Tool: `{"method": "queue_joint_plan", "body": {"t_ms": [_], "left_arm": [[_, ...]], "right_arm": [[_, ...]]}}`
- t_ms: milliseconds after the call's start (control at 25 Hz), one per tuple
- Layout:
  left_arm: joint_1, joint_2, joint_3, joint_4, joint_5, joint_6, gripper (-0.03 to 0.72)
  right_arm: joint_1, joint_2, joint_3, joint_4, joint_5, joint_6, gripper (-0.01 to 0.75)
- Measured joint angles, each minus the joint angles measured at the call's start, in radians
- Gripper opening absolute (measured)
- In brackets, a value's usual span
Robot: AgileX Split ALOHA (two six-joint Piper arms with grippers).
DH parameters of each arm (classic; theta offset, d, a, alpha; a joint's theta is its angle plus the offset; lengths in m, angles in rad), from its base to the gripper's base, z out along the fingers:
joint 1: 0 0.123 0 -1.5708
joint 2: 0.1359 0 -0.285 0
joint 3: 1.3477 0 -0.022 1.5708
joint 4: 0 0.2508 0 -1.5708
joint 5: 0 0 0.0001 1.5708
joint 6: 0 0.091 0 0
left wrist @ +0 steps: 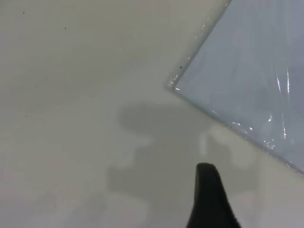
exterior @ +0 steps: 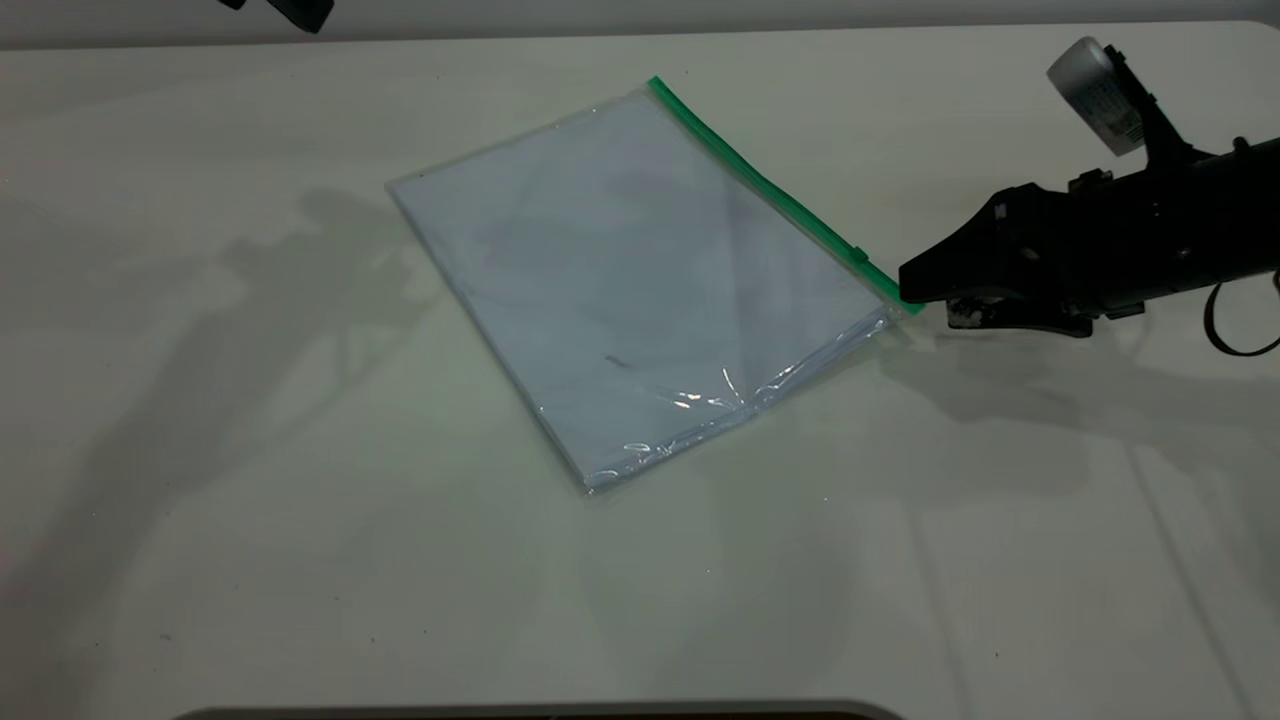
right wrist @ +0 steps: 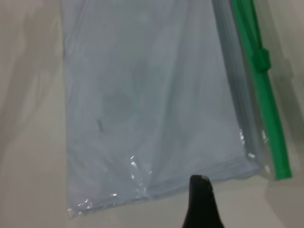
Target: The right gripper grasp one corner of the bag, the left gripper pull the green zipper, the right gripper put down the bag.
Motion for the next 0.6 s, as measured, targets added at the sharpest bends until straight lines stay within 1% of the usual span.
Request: {"method": "queue_joint_plan", "body": {"t_ms": [200,400,480,600], "left_arm": [[-0.001,0.0,0.0,0.0,-0.006,0.0,0.552],[-0.001,0.001,0.0,0.0,-0.011,0.0,0.552],[-0.001,0.001,0.0,0.0,-0.013,0.0,0.552],[-0.001,0.001,0.0,0.0,-0.019,0.0,0.552]], "right_arm": [[0.0,0.048,-0.049,0.001,0.001,0.0,0.578],[0.007,0.088,-0.083,0.001,0.031,0.0,0.578],[0.026,0.101,-0.099,0.002,0.034,0.0,0.578],[0.073,0.123,-0.133,0.002,0.041,-0.001,0.578]]}}
